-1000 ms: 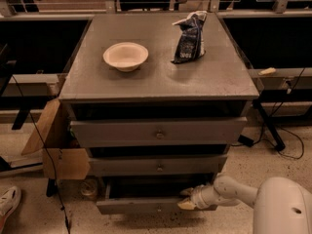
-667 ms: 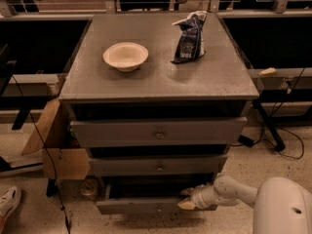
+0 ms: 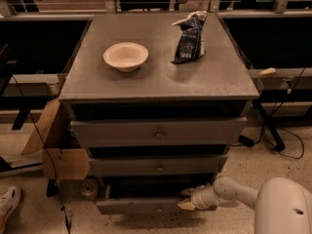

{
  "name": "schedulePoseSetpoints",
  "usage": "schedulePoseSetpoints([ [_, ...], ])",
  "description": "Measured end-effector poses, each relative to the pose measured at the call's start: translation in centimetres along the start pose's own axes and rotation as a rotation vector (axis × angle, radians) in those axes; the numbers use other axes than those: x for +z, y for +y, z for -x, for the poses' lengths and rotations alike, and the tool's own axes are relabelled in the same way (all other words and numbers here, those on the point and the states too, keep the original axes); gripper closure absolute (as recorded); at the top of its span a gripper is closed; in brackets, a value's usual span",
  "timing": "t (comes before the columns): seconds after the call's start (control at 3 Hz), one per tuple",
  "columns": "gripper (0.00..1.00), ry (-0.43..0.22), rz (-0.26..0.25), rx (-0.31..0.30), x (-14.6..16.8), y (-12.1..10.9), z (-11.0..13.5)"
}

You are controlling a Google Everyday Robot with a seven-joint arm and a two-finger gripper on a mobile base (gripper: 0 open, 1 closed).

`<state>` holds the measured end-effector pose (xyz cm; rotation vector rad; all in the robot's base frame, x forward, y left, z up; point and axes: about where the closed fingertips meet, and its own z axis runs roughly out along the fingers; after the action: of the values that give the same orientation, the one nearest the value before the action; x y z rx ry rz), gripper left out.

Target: Open bottom drawer

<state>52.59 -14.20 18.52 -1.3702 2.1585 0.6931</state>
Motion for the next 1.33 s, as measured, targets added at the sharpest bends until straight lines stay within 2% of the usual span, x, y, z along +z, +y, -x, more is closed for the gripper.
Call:
schedulePoseSetpoints([
  [0.33, 0.04, 0.0, 0.0, -0.001, -0.2, 0.0, 0.2],
  [0.67, 0.0, 0.001, -0.01, -0.047, -0.2, 1.3, -0.3],
  [1.0, 0.0, 0.008, -0.026, -0.084, -0.6, 2.5, -1.0],
  [1.33, 0.14, 0.02, -0.029, -0.105, -0.9, 3.5, -1.7],
])
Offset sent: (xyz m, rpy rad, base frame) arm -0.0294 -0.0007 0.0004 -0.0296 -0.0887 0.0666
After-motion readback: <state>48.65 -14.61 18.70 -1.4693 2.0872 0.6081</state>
